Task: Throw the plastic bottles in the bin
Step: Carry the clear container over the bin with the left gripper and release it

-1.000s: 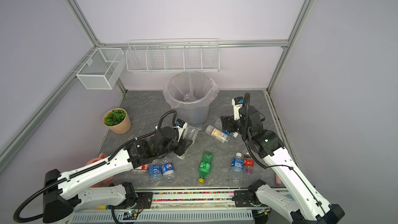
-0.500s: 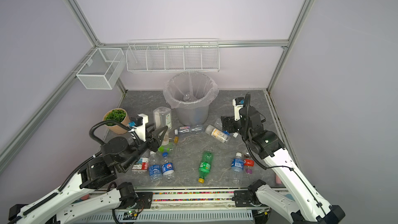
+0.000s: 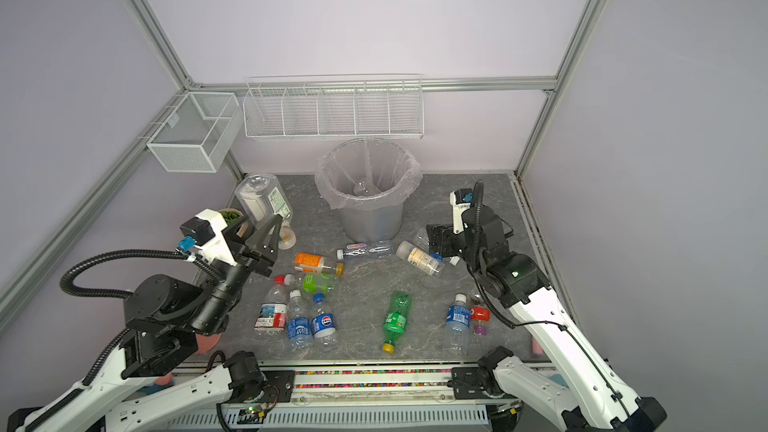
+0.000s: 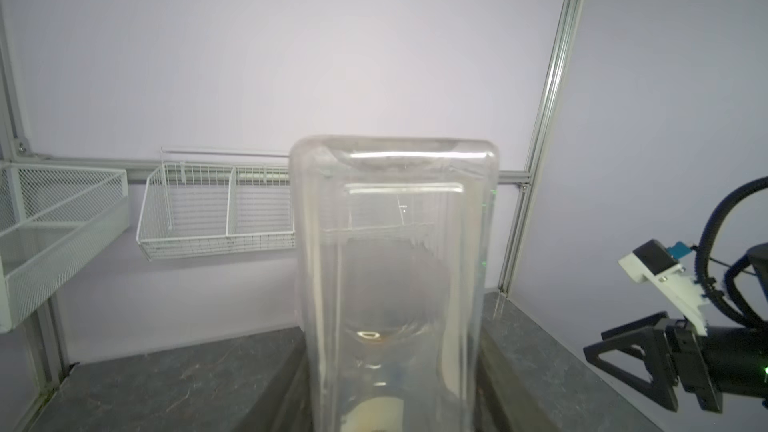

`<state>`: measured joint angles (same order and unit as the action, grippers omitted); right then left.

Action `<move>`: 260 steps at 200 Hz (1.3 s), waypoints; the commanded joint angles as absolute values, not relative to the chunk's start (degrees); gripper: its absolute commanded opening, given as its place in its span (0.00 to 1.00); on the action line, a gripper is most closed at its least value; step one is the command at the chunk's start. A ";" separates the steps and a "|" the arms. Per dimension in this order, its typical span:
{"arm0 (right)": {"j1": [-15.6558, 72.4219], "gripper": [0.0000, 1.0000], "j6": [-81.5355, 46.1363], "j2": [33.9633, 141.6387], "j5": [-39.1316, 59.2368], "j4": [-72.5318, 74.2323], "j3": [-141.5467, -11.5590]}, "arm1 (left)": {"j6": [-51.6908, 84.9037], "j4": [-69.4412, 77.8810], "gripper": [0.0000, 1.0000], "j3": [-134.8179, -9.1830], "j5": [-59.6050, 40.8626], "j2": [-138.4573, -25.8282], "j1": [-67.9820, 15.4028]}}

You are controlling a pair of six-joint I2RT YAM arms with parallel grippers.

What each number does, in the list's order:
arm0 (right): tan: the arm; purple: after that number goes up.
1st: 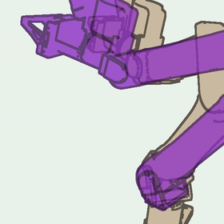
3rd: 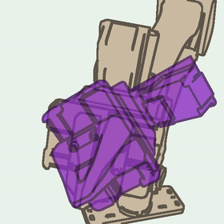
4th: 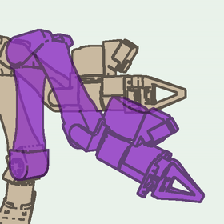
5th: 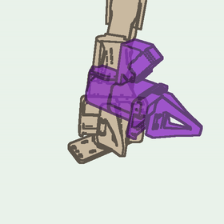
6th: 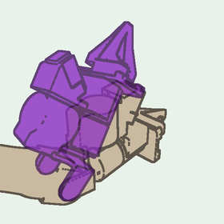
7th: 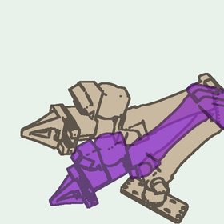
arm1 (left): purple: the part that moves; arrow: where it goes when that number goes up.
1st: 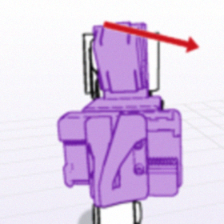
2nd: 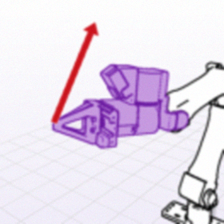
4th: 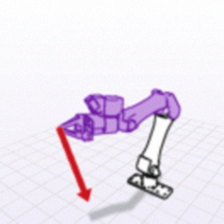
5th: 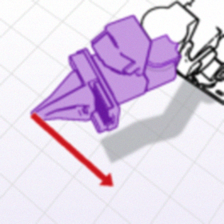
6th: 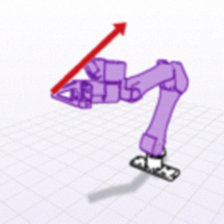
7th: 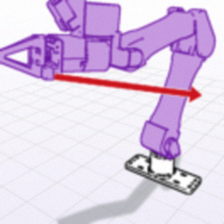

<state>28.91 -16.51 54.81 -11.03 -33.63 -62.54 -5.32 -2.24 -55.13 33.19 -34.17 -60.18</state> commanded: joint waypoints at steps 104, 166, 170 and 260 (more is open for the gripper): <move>28.53 0.88 -17.40 54.76 -10.04 -32.40 -61.61 | -24.51 15.13 0.17 -66.71 27.18 -41.91 -60.51; 28.51 0.89 -17.48 54.93 -9.59 -32.65 -62.36 | -22.32 14.33 0.16 -74.83 25.79 -55.62 -55.69; 28.50 0.88 -17.47 55.01 -9.51 -32.68 -62.48 | -20.46 13.47 0.16 -75.59 24.40 -56.70 -54.01; 28.54 0.89 -17.05 53.54 -8.92 -34.28 -63.37 | 1.68 -13.62 0.99 -92.07 4.60 -85.05 -34.37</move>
<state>28.86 -16.75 54.78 -9.58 -33.67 -62.48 -3.36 -0.12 -84.99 10.61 -79.75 -34.89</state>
